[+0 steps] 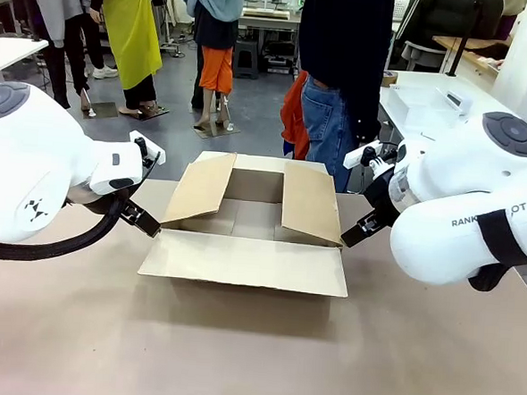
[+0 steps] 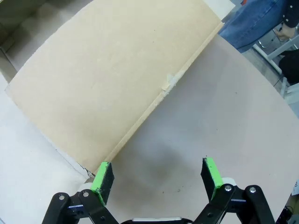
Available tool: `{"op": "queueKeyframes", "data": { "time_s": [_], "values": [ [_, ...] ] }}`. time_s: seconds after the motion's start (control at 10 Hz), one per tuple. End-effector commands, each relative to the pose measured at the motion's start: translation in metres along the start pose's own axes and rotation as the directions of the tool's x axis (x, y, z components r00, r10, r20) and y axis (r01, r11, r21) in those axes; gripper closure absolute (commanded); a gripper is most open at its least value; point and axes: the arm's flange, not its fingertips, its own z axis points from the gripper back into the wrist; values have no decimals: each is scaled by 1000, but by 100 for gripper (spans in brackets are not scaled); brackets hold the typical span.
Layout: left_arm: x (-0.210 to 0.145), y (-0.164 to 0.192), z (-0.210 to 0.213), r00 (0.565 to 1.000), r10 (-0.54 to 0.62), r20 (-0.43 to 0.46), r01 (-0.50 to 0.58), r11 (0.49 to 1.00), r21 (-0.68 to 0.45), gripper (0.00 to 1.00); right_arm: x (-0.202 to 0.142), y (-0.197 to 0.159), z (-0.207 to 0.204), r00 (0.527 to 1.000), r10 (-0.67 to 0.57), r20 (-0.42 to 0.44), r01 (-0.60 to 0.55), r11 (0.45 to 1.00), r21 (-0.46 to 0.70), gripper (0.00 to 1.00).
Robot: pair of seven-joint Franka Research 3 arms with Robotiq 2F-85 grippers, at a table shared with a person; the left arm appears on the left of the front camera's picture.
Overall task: Pack the gift set into the box.
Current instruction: Place both hands on the side flaps of the Package Box and spread them outward.
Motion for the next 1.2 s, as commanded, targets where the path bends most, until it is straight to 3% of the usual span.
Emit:
{"op": "queueKeyframes", "data": {
  "time_s": [0.0,0.6,0.7,0.9,1.1],
  "values": [
    [0,0,0,1000,-1,1,1,1000,0,0,0,0,0,1000,0,0,0,1000,0,0],
    [0,0,0,1000,-1,1,1,1000,0,0,0,0,0,1000,0,0,0,1000,0,0],
    [0,0,0,1000,0,0,0,1000,0,0,-1,-6,20,1000,-2,-15,2,1000,-28,0],
    [-21,8,53,996,46,82,-42,998,-51,0,-5,-25,68,998,-26,49,26,1000,10,0],
    [-45,18,95,971,203,127,-189,975,-114,0,-17,-56,98,986,-159,43,156,985,79,0]
  ]
}}
